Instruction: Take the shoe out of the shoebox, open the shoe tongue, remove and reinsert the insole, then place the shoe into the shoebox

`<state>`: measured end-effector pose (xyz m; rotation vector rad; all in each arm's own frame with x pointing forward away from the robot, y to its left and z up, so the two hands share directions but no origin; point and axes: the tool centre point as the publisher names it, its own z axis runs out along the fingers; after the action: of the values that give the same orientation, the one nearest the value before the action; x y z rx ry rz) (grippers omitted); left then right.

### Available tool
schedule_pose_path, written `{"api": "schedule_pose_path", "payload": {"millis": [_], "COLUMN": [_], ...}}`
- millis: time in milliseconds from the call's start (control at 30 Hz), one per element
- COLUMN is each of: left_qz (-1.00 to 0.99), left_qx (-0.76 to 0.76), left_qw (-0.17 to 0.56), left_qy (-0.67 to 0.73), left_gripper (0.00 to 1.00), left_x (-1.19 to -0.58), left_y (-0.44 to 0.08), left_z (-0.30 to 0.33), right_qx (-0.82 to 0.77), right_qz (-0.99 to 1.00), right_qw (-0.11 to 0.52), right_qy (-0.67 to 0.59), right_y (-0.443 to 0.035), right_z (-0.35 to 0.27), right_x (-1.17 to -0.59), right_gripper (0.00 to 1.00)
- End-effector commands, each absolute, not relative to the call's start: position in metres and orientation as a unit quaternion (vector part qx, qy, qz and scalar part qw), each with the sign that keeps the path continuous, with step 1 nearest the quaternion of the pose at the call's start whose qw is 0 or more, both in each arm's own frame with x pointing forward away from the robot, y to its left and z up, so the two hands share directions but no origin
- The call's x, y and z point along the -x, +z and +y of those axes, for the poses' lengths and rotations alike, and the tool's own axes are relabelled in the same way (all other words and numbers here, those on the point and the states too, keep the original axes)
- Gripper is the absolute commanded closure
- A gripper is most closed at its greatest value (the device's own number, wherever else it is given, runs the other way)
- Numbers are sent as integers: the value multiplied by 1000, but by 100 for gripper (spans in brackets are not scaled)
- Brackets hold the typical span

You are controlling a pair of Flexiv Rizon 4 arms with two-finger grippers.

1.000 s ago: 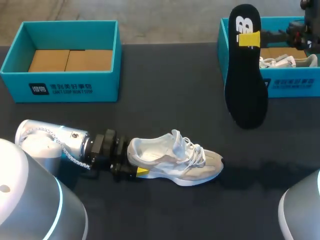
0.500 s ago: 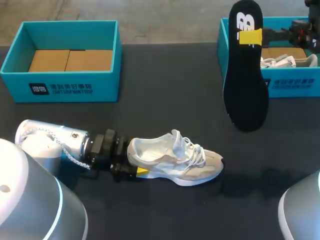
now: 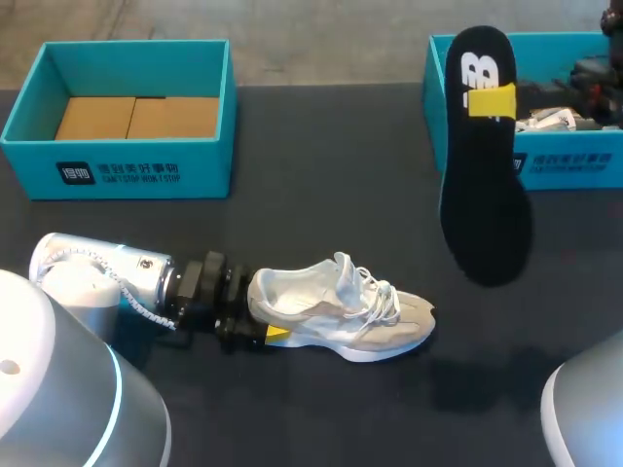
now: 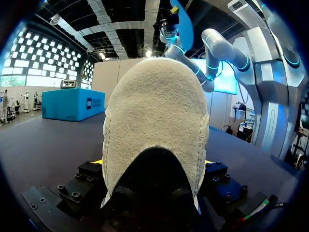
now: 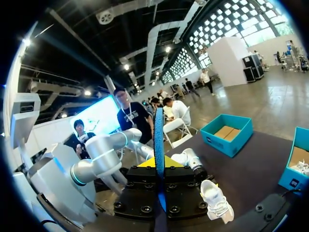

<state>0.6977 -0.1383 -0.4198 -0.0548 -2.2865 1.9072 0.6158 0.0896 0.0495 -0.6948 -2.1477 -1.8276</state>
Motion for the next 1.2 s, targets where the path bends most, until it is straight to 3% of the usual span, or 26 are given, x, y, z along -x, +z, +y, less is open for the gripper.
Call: {"api": "schedule_pose_path", "payload": {"millis": [33, 1133, 1167, 1200], "left_qz": [-766, -767, -767, -767], "left_qx": [18, 21, 21, 20], "left_qw": [82, 86, 87, 88], "left_qy": [637, 636, 635, 635], "left_gripper": [100, 100, 92, 74], "left_x": [-700, -700, -700, -700], "left_y": [-424, -424, -424, -425], "left_z": [-140, -140, -140, -139], "right_qx": [231, 227, 227, 227], "right_qz": [-736, -738, -738, -738], "right_qw": [124, 126, 126, 126], "right_qy": [-625, -622, -622, -622], "right_y": [43, 41, 41, 41], "right_z": [92, 94, 94, 94], "right_x": [-621, -623, -623, -623], "right_gripper": [100, 100, 100, 100]}}
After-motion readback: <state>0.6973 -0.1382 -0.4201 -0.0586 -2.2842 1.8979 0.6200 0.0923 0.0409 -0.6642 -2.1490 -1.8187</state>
